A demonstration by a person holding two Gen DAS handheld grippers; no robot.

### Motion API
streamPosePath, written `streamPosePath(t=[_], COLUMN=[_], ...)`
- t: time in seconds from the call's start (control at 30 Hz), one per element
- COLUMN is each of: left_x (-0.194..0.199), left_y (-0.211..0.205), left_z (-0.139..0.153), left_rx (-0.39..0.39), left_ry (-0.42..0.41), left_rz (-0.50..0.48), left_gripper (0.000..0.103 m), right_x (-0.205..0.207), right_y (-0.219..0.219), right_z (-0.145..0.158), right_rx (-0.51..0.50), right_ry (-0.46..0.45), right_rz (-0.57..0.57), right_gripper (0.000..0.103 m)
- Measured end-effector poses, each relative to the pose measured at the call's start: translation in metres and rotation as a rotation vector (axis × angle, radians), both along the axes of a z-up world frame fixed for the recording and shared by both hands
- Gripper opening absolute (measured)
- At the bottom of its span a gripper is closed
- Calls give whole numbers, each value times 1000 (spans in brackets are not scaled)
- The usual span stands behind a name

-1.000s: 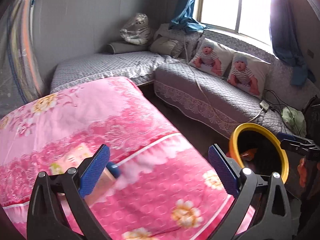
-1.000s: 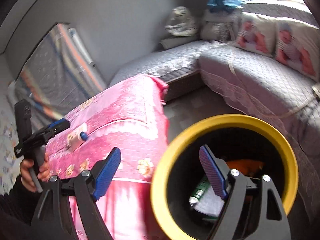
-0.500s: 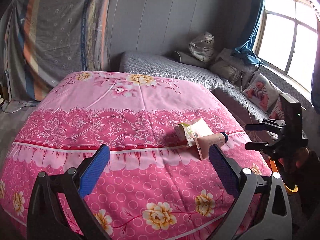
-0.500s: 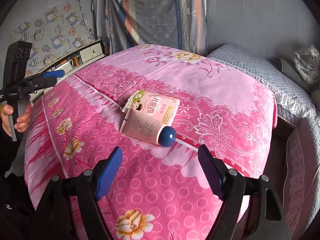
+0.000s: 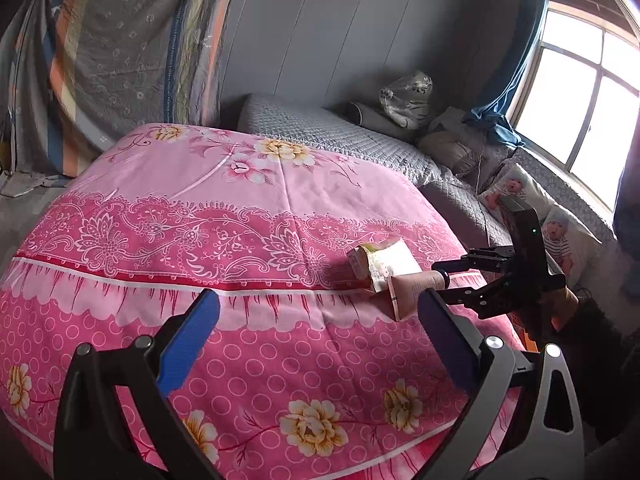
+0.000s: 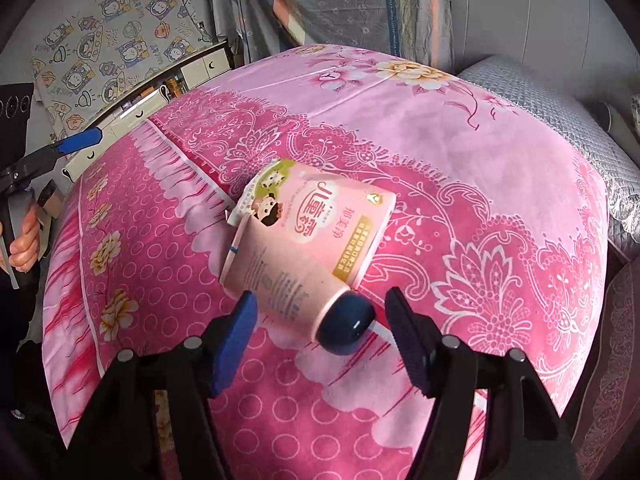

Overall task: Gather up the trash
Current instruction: 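Grasp the pink cream box with the left gripper while the right holds the tube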

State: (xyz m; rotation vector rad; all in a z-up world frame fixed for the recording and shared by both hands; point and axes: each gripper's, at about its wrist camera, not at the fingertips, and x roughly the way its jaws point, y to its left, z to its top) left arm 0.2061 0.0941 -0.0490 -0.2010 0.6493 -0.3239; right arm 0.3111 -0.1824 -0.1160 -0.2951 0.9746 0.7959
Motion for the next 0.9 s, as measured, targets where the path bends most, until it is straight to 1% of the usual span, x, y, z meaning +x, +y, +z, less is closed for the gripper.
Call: streamPosePath(t=[0.03,0.1,0.2,0.33,0.5,0.63,0.7,0.83,0.9], left_x=[0,0,-1,-1,-6,-10,-12,-14,-11], left_y=[-1,-3,-3,-3,-7,-9,-8,-8,-10], left_z=[0,0,1,4,7,8,8,8,6], left_rx=[7,15,17,25,29,33,28,34,54], left_ry=[-2,-4,-6,-11,-18,-23,-22,-25,-18], left_rz=[0,-4,-3,1,-6,-12,-15,-15,-17], left_gripper=[95,95,95,95,95,95,95,95,95], right_x=[0,-3,-9,-24,-37,-53,-62,-72,-73], right_y=[2,3,4,8,9,14,18,17,11], right_z=[-1,-2,-1,1,2,7,11,20,24], right_rx=[-4,-4,8,1,8,9,2,31,59], right_ry=[4,7,25,27,45,54,44,49,65], right_rz=[5,13,33,46,18,33,41,29,6], right_gripper=[58,56,46,38,35,35,35,34,34])
